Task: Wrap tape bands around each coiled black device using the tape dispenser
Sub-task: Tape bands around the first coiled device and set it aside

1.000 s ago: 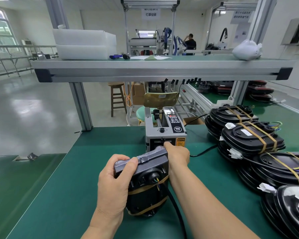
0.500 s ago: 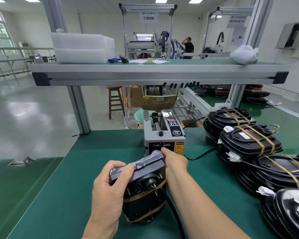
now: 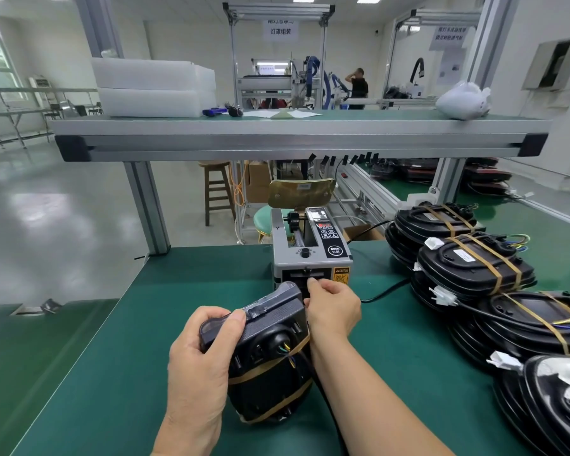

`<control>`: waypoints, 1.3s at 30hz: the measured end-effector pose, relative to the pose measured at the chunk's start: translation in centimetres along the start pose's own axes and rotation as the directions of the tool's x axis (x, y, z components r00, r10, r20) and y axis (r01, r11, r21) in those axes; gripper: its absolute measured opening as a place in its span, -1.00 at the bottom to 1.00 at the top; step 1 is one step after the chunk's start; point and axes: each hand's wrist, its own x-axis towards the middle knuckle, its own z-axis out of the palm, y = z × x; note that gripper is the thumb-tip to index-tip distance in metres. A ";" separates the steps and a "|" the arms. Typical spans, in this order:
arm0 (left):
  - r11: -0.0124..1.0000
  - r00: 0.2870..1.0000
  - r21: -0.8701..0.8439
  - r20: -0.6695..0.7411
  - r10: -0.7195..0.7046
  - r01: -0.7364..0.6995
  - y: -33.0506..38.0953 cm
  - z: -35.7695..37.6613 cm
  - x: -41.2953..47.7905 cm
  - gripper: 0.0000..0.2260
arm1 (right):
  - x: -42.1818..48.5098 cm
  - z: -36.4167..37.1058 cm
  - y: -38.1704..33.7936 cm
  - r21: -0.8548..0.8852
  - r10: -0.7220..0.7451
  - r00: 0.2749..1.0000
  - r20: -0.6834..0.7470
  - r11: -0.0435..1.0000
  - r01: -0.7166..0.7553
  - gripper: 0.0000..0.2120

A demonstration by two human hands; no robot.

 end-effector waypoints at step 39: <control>0.972 0.986 0.179 0.086 0.141 -0.155 1.3 1.6 -0.3 -0.81 | -6.4 -7.5 -4.9 0.353 -0.280 0.802 0.528 0.931 0.092 -0.79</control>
